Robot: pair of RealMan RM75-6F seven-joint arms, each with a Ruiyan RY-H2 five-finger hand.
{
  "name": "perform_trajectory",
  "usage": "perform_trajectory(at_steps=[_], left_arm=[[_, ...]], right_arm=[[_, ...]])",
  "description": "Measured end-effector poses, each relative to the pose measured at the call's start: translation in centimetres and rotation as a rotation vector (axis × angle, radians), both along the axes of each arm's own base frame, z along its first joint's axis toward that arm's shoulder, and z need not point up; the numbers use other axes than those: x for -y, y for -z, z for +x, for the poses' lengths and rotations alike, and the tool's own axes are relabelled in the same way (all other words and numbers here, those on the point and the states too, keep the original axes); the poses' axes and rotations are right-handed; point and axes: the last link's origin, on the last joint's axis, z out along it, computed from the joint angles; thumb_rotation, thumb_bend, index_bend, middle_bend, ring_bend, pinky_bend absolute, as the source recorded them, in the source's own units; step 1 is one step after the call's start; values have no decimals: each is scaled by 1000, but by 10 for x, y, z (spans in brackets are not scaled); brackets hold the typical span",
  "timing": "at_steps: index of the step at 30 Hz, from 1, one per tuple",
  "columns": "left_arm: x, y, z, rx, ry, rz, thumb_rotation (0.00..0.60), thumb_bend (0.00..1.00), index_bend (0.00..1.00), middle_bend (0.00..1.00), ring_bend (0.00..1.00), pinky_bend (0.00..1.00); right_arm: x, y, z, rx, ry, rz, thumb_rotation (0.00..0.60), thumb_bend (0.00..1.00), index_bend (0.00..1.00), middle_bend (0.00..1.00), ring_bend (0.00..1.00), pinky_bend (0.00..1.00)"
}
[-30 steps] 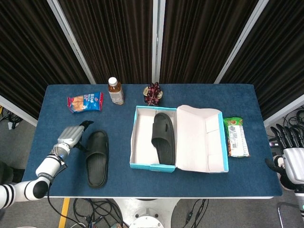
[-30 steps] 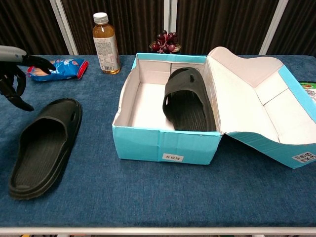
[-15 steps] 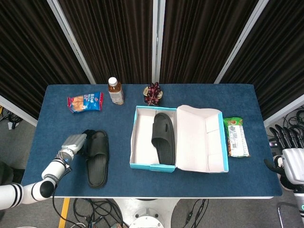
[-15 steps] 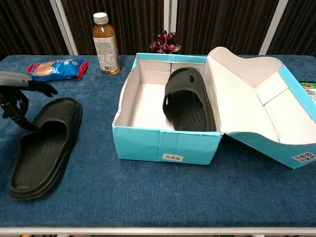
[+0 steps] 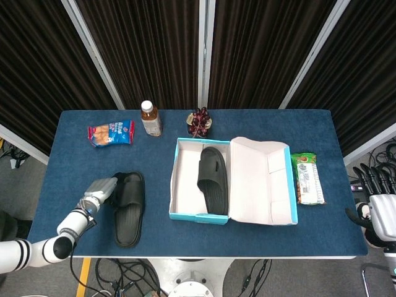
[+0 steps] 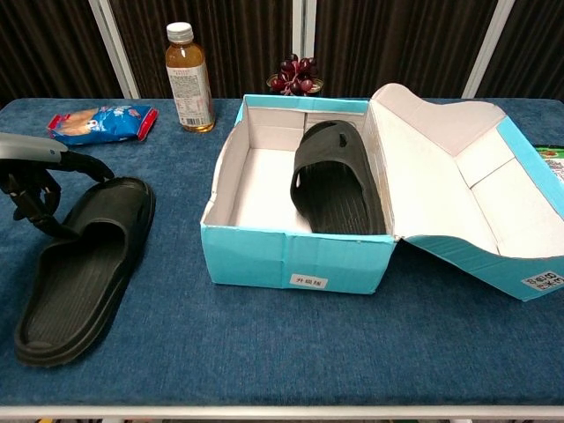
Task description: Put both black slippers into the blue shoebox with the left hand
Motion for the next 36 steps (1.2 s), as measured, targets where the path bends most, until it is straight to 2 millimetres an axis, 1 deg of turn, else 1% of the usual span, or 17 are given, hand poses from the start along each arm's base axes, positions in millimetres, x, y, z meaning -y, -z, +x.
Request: perform_trajectory(at_steps=[4,9,14,17,19,21,22,23,24,26,30,33,36], left_arm=[[6,-8,6,6,23,23,600,23,88,61,585,663],[13,-10,10,9,37,23,600,23,86,61,585,663],[13,-3,9,-5,31,8,600,24,85,61,585,663],[9,4,7,-19,21,6,600,23,86,61,593,665],[5,9,6,-25,8,5,600,23,106,68,604,669],[0,13,4,-34,0,0,600,23,202,134,637,693],[-2,16,4,-36,-6,1,600,23,271,200,669,719],[-4,18,3,-34,-11,4,600,23,345,289,710,753],[-6,20,3,-31,-16,11,600,22,392,354,738,774],[-10,23,2,-23,-27,35,600,23,439,417,763,793],[-13,20,0,6,-45,65,600,23,466,450,767,801],[-15,9,-2,36,-51,110,600,23,468,460,766,802],[-17,-8,-5,76,-55,175,600,23,468,460,765,802]], right_arm=[[0,0,0,0,0,2,600,98,0,33,0,0],[0,0,-1,3,0,2,600,98,0,33,0,0],[-1,0,-3,6,6,0,600,98,0,33,0,0],[-1,0,-4,9,6,1,600,98,0,33,0,0],[-1,0,-4,11,6,1,600,99,0,33,0,0],[-2,0,-5,11,7,0,600,99,0,33,0,0],[-2,0,-5,12,7,-1,600,99,0,33,0,0],[-2,-1,-5,12,7,-2,600,99,0,33,0,0],[-3,-1,-6,13,8,-4,600,98,0,33,0,0],[-3,-1,-6,14,7,-6,600,98,0,33,0,0],[-3,-3,-6,15,6,-12,600,98,0,33,0,0],[-3,-3,-5,15,1,-17,600,98,0,33,0,0],[-3,-3,-5,14,-2,-18,600,97,0,33,0,0]])
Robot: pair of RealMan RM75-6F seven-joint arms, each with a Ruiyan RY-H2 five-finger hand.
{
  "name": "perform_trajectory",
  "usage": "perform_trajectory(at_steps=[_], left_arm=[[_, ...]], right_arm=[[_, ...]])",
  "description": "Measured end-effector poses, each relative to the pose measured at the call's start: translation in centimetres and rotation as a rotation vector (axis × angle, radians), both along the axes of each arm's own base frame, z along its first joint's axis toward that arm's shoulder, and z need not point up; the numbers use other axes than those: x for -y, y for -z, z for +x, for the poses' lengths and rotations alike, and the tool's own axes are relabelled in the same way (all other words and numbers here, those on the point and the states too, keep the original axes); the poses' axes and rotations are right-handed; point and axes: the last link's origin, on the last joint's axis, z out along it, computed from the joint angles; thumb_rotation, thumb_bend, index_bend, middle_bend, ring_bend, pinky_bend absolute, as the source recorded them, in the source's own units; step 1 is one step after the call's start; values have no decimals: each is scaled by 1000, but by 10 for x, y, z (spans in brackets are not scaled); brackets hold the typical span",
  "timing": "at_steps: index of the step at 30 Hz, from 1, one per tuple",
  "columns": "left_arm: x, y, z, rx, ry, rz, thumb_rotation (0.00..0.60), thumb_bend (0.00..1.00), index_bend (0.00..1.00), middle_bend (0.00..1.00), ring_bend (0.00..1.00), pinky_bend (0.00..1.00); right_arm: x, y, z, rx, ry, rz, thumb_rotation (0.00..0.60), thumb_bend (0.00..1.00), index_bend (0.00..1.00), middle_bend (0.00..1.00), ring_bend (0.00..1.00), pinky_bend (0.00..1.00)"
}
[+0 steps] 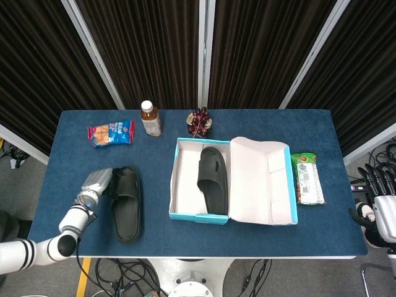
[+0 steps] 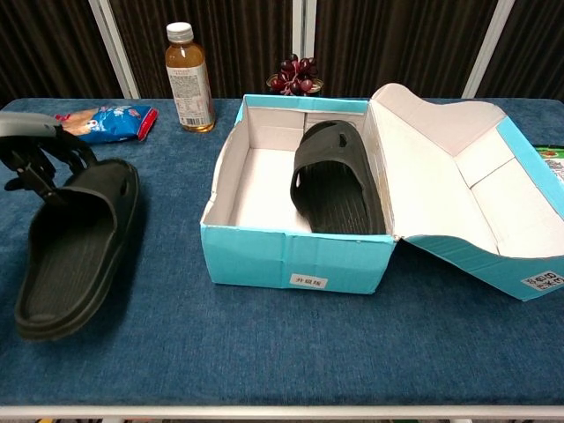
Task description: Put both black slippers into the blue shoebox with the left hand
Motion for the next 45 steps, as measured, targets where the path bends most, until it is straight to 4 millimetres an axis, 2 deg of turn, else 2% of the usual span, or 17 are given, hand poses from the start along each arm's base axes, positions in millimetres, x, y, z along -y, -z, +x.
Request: perform_trajectory(at_steps=[6,10,14,19,25,32,37,41,45], left_arm=[[-9,-35,2,154,3,161,600,23,468,460,736,802],[-20,-48,18,341,40,243,600,23,468,462,720,798],[-32,-47,43,532,103,254,600,21,467,464,695,763],[-50,-24,85,698,228,197,600,21,467,461,675,738],[-69,13,118,717,358,157,600,22,467,461,657,728],[-80,47,132,683,446,172,600,21,465,461,644,721],[-78,69,134,683,448,156,600,11,464,461,629,716],[-76,75,132,692,421,141,600,1,461,463,528,693],[-75,81,129,690,376,120,600,0,450,475,368,600]], right_arm=[[1,1,2,-4,-5,3,600,98,0,34,0,0],[2,0,4,-7,-7,0,600,98,0,33,0,0],[1,0,5,-14,-4,-1,600,98,0,33,0,0],[-1,-2,7,-22,5,-6,600,98,0,33,0,0],[-3,-2,8,-26,16,-7,600,98,0,33,0,0],[-6,-3,8,-28,28,-11,600,98,0,33,0,0],[-6,-2,7,-27,31,-12,600,98,0,33,0,0],[-5,-2,8,-25,28,-9,600,99,0,33,0,0],[-5,-2,8,-24,27,-10,600,98,0,33,0,0]])
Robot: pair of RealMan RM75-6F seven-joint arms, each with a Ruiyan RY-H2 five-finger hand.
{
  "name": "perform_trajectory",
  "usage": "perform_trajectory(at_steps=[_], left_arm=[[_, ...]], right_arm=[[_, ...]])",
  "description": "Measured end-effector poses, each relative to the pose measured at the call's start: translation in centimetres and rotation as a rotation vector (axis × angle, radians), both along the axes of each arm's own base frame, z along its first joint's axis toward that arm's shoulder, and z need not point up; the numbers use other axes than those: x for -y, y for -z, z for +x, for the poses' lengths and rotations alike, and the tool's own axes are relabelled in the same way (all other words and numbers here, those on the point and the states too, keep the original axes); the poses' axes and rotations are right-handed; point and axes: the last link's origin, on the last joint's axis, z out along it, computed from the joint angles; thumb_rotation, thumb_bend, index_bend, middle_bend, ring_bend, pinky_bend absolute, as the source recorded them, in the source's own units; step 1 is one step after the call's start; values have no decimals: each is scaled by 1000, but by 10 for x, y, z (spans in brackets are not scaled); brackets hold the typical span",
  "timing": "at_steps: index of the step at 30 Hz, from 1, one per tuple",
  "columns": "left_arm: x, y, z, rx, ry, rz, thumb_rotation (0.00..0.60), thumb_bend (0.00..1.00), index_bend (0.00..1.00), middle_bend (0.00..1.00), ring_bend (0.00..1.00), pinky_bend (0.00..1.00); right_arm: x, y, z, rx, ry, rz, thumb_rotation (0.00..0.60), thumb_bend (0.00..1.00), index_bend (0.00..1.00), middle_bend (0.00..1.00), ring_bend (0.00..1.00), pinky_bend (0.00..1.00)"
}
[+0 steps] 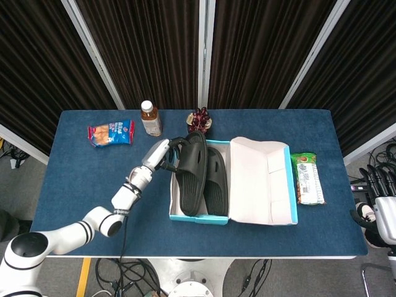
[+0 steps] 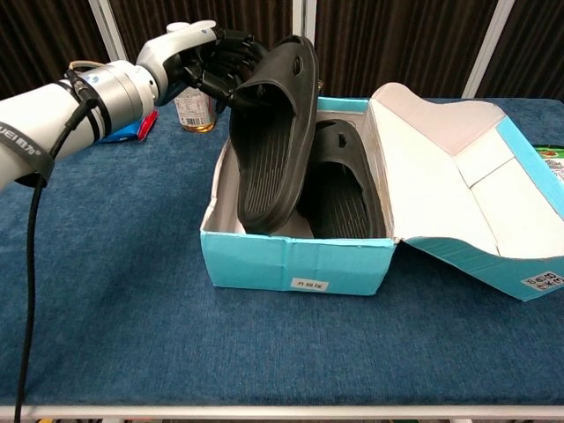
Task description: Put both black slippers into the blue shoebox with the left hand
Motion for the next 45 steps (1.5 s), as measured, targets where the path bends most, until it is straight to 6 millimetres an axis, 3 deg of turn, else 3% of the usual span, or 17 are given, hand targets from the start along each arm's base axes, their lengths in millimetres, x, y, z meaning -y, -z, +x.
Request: perform_trajectory(at_steps=[10,20,30,33,41,45], left_arm=[[5,15,-4,-14,-85,-47,600,0,431,492,259,434],[11,33,-17,-64,-128,-47,600,0,420,500,257,419],[15,42,-15,-111,-120,-29,600,0,390,492,247,394],[16,43,-13,-124,-110,-18,600,0,347,449,219,382],[17,40,-7,-202,-53,43,600,0,150,123,40,296],[18,34,-6,-271,0,98,600,0,119,71,12,259]], right_arm=[[0,-1,-1,1,3,-2,600,98,0,33,0,0],[1,-1,-2,5,3,2,600,97,0,33,0,0],[1,-1,-3,9,3,3,600,98,0,33,0,0],[0,-1,-3,11,3,4,600,97,0,33,0,0],[-1,-3,-4,12,2,-1,600,98,0,33,0,0],[-2,-4,-4,14,-3,-1,600,98,0,33,0,0]])
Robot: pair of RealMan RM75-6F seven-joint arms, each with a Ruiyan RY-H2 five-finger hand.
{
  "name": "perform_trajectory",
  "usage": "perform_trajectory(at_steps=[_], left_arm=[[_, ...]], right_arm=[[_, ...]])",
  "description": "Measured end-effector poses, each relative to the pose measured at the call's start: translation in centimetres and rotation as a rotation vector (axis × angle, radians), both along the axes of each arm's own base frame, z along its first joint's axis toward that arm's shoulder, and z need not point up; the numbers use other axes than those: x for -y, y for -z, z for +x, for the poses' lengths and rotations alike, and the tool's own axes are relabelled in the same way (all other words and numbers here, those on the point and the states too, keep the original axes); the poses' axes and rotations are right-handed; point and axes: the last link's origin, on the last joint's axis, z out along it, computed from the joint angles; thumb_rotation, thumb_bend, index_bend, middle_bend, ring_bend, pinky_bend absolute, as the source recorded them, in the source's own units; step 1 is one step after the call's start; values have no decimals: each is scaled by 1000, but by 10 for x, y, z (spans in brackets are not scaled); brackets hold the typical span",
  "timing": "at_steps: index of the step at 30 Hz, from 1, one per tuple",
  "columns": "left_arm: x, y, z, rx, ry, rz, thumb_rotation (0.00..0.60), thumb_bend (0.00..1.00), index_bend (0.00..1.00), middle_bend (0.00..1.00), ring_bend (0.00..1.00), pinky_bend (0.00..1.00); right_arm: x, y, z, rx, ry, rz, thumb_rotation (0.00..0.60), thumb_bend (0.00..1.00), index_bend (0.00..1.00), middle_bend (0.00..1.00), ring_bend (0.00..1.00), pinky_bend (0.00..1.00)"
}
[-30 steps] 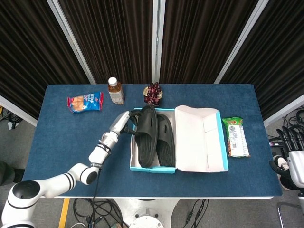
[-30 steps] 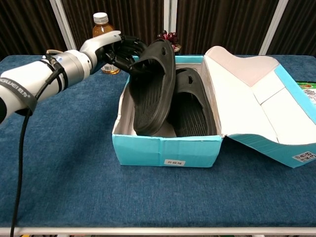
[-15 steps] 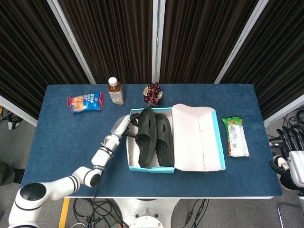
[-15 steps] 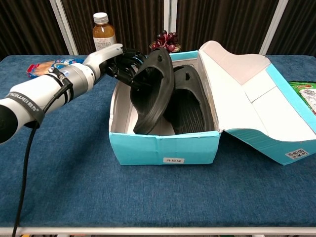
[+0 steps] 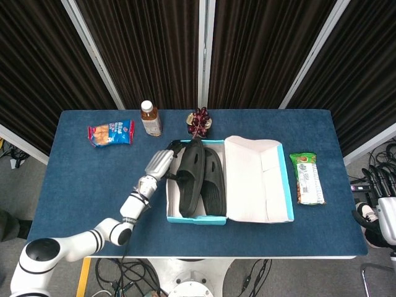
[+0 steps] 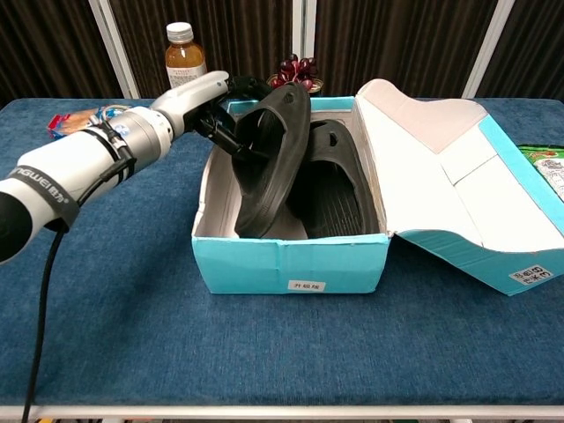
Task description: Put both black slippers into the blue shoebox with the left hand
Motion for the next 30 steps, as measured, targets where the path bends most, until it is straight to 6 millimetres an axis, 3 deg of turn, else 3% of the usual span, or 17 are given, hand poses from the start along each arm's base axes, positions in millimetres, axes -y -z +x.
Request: perform_trajectory(at_steps=[6,13,15,19,24,30], left_arm=[[3,-20,5,-134,102,39,600,0,102,62,2,223],[11,-67,12,-331,249,56,600,4,102,62,2,209],[13,-81,15,-374,285,51,600,42,102,63,2,200],[19,-109,28,-466,369,15,600,210,143,67,2,189],[22,-112,49,-555,476,-49,600,394,162,84,0,166],[24,-100,75,-629,582,-91,600,454,165,89,0,166]], right_arm=[[0,-1,1,3,-11,4,600,98,0,33,0,0],[-1,0,1,4,-16,6,600,101,0,33,0,0],[-1,0,1,4,-15,5,600,101,0,33,0,0],[-2,0,0,5,-14,4,600,101,0,33,0,0],[-2,1,0,6,-12,6,600,101,0,33,0,0],[-2,1,-2,7,-7,3,600,101,0,33,0,0]])
